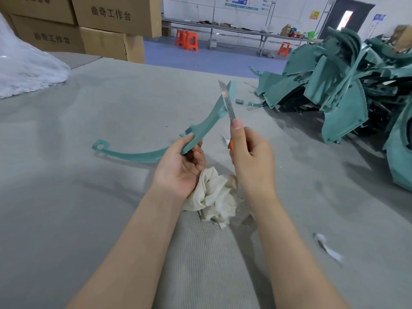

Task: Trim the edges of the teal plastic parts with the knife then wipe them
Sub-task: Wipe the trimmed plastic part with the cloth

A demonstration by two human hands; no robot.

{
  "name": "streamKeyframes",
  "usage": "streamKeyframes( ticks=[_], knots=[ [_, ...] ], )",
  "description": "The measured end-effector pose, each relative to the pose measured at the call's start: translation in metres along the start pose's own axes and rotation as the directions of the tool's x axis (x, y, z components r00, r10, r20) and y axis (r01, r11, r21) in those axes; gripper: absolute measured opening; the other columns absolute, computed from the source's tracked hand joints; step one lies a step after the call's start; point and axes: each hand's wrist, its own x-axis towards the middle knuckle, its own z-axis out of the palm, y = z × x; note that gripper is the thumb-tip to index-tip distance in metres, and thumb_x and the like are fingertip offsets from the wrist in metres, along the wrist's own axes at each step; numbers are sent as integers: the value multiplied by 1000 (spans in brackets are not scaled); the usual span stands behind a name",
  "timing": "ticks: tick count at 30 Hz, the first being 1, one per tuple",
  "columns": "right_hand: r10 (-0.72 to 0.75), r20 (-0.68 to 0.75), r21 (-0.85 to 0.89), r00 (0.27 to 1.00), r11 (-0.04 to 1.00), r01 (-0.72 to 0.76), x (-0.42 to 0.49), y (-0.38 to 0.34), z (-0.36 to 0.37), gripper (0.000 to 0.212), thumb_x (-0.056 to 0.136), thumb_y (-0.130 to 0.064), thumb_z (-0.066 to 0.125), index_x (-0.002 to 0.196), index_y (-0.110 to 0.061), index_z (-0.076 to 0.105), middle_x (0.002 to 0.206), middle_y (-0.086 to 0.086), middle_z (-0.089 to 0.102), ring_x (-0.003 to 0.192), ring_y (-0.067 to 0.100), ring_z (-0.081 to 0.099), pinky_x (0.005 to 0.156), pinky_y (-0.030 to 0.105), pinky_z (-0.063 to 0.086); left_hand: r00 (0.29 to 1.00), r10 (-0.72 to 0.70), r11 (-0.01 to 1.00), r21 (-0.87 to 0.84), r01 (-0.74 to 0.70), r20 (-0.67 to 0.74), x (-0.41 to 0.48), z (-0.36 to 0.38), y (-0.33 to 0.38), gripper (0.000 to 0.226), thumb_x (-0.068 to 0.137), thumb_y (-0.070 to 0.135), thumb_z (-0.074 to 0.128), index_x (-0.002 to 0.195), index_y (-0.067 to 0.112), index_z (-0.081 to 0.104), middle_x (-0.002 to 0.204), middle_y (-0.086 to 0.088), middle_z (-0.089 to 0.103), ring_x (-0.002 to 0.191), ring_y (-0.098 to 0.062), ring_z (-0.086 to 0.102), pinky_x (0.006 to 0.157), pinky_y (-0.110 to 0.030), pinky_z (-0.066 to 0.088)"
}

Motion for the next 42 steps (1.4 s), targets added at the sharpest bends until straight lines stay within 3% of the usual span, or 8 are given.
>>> streamKeyframes(
  ticks=[6,9,13,16,18,26,31,42],
  knots=[
    [-25,-3,29,1000,999,25,-3,-2,3,67,90,-58,44,69,5,38,64,25,41,55,16,32,49,26,26,999,24,999,-23,-25,-23,1,-2,1,15,92,8,56,106,3,57,65,-3,62,43,-3,52,42,-12,44],
    [-42,13,33,999,999,41,-5,-2,4,65,88,-61,44,65,0,42,59,16,42,53,12,34,49,24,28,999,38,999,-28,-40,-38,3,-1,-1,8,92,7,55,96,2,59,67,-6,63,44,-5,53,45,-12,46],
    [-102,121,-65,987,992,110,-12,-7,14,52,83,-65,44,58,-19,45,47,-12,40,47,6,36,51,19,29,994,51,998,45,-47,-96,7,-1,-3,9,92,12,55,86,7,56,56,-2,57,62,-11,51,84,-20,45],
    [-46,46,111,998,993,40,-8,-9,10,60,83,-63,45,63,-7,46,52,-6,41,51,8,36,50,24,30,997,54,998,18,-53,-57,2,1,0,5,92,9,56,92,5,58,65,-3,59,50,-6,51,53,-10,46],
    [-5,-38,141,999,990,11,-2,-6,1,66,84,-64,43,67,-1,44,56,4,38,53,14,35,51,29,29,997,56,998,-21,-57,-53,-1,0,2,14,91,7,56,105,3,57,66,-4,60,46,-4,51,43,-11,43],
    [49,-87,104,995,994,-40,1,0,-1,53,88,-59,44,65,-12,50,58,2,42,55,12,38,52,25,32,999,29,1000,9,-29,17,-4,4,1,21,90,11,57,110,7,52,64,2,52,42,-2,47,40,-10,40],
    [10,-91,114,996,993,1,-3,-4,2,66,84,-64,42,69,0,49,62,20,45,55,16,37,51,29,32,998,26,999,21,-27,54,-5,5,0,25,90,12,56,114,9,52,67,4,49,42,-1,46,40,-10,40],
    [-46,-18,179,999,983,49,-9,-9,7,54,86,-59,47,63,-11,42,58,13,41,54,16,35,49,33,31,998,41,999,-19,-40,55,-3,4,2,26,92,11,54,118,7,52,58,2,55,43,-1,49,42,-9,42]
  ],
)
